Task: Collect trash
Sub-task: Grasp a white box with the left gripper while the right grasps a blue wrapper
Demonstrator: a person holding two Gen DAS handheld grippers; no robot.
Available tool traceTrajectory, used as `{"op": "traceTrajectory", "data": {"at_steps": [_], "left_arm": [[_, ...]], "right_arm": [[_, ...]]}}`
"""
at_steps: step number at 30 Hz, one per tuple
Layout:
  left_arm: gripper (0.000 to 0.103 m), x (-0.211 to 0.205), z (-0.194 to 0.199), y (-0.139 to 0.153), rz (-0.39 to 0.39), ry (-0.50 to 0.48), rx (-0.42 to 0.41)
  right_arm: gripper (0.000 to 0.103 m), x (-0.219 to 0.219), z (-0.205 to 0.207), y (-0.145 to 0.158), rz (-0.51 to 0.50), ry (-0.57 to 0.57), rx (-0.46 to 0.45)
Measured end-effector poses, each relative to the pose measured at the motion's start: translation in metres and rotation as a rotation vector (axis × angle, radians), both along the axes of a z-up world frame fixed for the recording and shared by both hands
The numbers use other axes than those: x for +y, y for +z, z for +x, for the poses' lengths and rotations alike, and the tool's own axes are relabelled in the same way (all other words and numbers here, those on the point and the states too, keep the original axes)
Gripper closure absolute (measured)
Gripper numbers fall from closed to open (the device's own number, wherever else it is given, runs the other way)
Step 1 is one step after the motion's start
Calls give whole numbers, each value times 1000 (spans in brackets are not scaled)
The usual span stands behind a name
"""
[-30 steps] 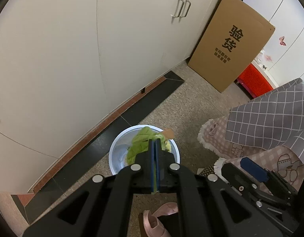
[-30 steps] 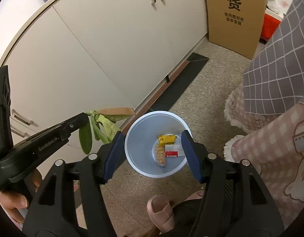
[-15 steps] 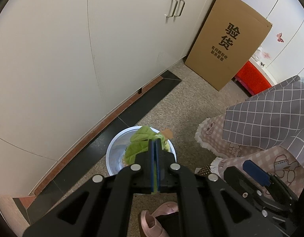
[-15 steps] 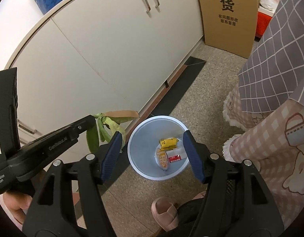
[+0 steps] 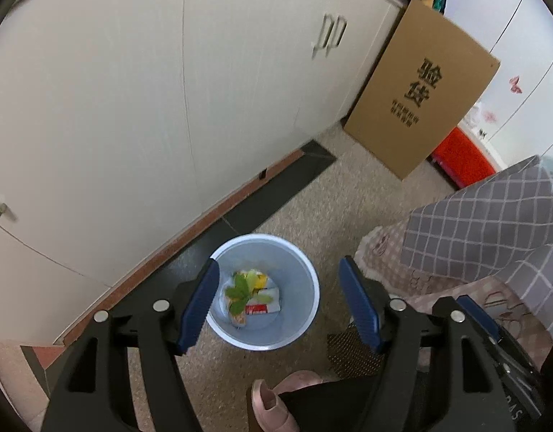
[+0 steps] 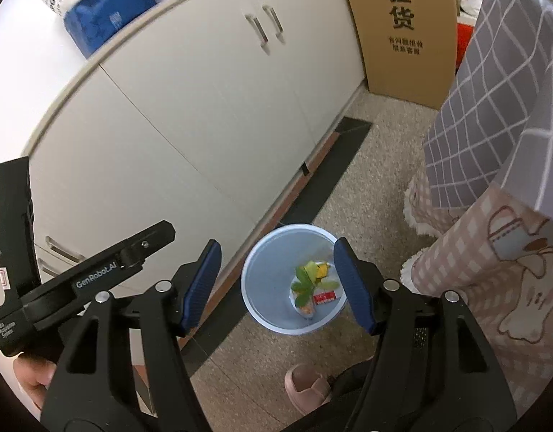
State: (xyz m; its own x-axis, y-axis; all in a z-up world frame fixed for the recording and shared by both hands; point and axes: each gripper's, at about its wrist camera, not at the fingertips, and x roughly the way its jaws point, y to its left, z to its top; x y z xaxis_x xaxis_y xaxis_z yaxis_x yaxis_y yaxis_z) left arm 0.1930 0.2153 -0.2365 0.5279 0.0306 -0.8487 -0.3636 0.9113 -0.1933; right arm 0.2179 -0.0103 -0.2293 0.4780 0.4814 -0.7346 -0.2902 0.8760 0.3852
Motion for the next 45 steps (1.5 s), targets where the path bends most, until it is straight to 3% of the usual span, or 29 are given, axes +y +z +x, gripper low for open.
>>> {"op": "traceTrajectory", "data": {"at_steps": [7, 12, 17, 22, 26, 32, 38, 45], "left_arm": [[35, -18, -33, 66, 37, 24, -180], [35, -48, -50, 117, 74, -13, -315], [34, -102, -50, 154, 80, -120, -395], [34, -182, -35, 174, 74, -314, -411], [34, -241, -18, 177, 106, -439, -406], [34, -306, 18, 163, 64, -586, -346], [34, -343, 56, 153, 106, -644, -324], [34, -373, 111, 134, 2, -710, -245]], "right_arm": [[38, -13, -22, 56, 45, 6, -128], [36, -41, -46, 104, 96, -21, -248], [35, -97, -64, 140, 143, -112, -320], [35, -166, -73, 155, 141, -241, -362], [35, -226, -73, 156, 115, -355, -357], [36, -297, -64, 141, 97, -468, -308], [36, -327, -44, 138, 47, -516, -285], [36, -345, -16, 131, 17, -538, -264]]}}
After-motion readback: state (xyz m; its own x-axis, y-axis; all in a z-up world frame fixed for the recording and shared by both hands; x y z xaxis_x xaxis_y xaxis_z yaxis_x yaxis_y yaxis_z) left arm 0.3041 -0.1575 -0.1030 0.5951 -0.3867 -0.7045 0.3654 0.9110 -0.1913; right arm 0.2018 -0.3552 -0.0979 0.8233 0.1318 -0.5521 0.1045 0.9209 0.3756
